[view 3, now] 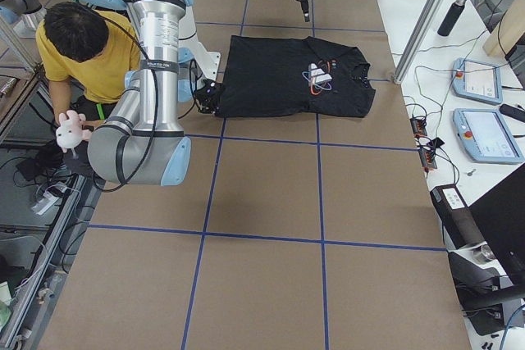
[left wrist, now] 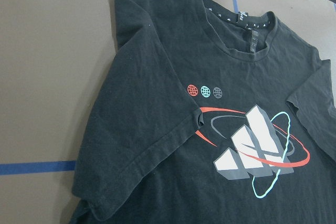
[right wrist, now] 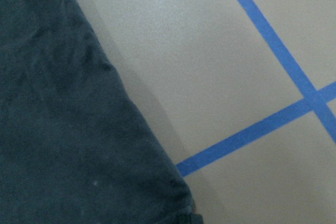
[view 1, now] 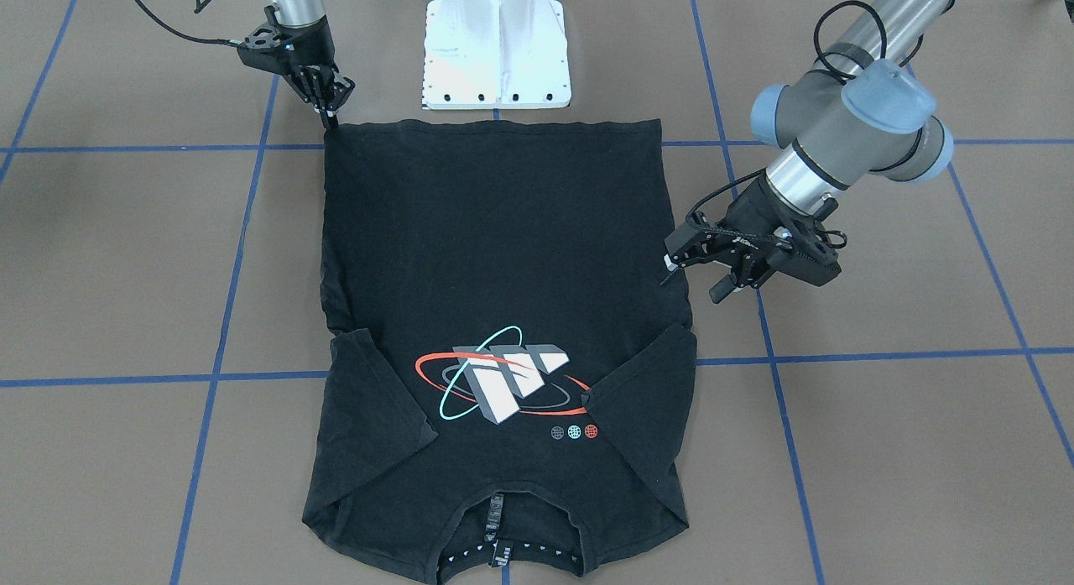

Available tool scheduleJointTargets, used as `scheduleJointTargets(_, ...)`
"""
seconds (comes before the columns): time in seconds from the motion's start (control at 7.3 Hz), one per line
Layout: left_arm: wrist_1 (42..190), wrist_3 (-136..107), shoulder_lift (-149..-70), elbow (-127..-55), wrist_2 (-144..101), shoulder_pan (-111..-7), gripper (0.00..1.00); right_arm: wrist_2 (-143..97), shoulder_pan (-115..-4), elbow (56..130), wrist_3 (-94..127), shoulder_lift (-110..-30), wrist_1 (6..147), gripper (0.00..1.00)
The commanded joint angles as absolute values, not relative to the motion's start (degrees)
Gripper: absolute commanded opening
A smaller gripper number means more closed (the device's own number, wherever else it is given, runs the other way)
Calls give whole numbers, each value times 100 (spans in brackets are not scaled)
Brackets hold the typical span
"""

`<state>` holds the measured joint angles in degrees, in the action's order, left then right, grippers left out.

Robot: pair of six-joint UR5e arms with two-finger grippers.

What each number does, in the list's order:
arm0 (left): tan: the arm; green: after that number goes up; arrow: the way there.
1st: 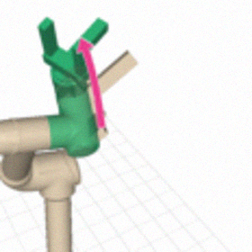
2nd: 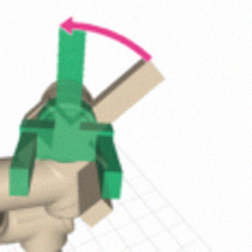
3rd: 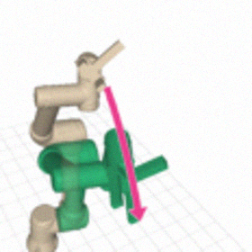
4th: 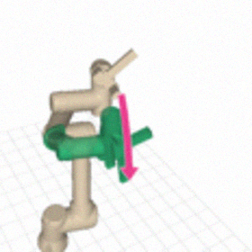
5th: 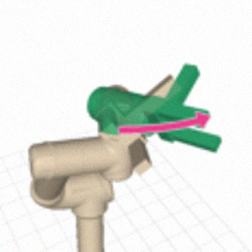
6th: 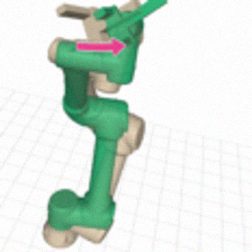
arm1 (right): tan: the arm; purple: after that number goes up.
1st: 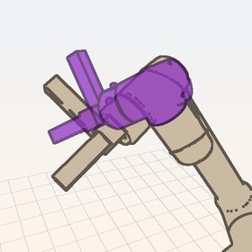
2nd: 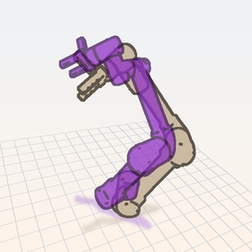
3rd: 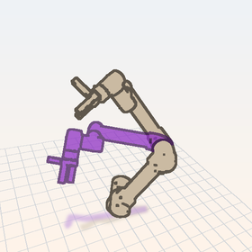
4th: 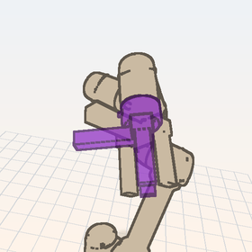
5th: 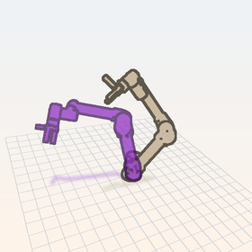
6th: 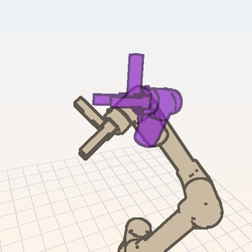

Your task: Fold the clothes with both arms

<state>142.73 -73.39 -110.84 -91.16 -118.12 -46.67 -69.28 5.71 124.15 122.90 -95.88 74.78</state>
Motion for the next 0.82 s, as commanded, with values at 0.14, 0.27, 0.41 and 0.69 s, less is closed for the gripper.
scheduleJointTargets(0.14,14239,-7871,-10909,-9393,-11874,-4676,100,-7205,405,13172,12270,-9834,7488,0)
scheduleJointTargets(0.27,14247,-8675,-10733,-9561,-11839,-4597,100,-7294,343,13279,12270,-9896,7488,0)
scheduleJointTargets(0.41,14247,-9136,-10479,-9945,-11482,-4127,100,-7399,230,13324,12261,-9896,7480,0)
scheduleJointTargets(0.69,14125,-10052,-9175,-11102,-10180,-2983,100,-7488,115,13403,12261,-9896,7488,0)
